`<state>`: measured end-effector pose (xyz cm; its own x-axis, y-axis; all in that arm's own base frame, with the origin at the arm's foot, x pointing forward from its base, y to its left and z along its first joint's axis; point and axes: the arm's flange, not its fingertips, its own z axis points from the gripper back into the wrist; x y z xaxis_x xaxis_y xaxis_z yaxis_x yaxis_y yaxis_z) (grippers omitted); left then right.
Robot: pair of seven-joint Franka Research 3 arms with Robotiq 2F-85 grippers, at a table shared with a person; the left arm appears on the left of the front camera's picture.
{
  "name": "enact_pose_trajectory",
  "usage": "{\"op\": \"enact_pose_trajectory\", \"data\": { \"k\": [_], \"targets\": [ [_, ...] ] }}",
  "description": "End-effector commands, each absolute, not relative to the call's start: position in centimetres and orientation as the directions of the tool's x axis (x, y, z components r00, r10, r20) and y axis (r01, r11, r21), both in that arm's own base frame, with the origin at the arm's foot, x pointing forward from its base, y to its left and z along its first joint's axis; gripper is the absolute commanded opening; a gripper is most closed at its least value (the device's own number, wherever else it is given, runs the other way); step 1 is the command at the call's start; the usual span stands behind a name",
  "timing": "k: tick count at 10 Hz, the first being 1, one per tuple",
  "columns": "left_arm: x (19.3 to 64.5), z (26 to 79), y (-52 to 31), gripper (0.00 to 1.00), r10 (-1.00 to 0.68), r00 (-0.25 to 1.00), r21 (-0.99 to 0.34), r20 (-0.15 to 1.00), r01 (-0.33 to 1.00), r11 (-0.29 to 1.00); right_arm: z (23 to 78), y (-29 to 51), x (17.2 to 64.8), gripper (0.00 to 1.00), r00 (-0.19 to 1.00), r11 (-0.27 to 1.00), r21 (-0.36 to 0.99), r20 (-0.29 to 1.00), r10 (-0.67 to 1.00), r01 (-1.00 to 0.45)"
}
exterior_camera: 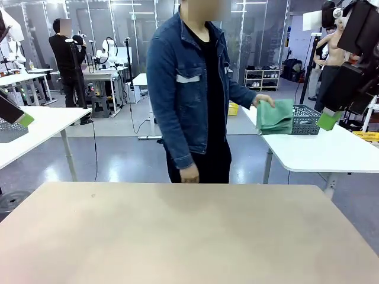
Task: Fold the towels and place them in the basket.
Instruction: Stack the folded Towel with hook on the right side of the table.
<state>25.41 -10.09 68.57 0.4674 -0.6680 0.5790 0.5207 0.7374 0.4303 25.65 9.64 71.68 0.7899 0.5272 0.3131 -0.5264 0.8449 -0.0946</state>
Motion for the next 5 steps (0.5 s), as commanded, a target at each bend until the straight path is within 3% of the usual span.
{"op": "enact_pose_trajectory", "data": {
  "k": [1, 5],
  "targets": [
    [25.42, 68.54, -10.04, 1.0, -0.668, 0.468, 0.433, 0.578, 0.518, 0.737, 71.58, 9.72, 25.65, 1.0, 0.79, 0.845, -0.098, 0.31, 0.529, -0.527],
    [25.42, 68.54, -10.04, 1.0, -0.668, 0.468, 0.433, 0.578, 0.518, 0.737, 71.58, 9.72, 25.65, 1.0, 0.79, 0.845, -0.098, 0.31, 0.529, -0.527]
  ]
}}
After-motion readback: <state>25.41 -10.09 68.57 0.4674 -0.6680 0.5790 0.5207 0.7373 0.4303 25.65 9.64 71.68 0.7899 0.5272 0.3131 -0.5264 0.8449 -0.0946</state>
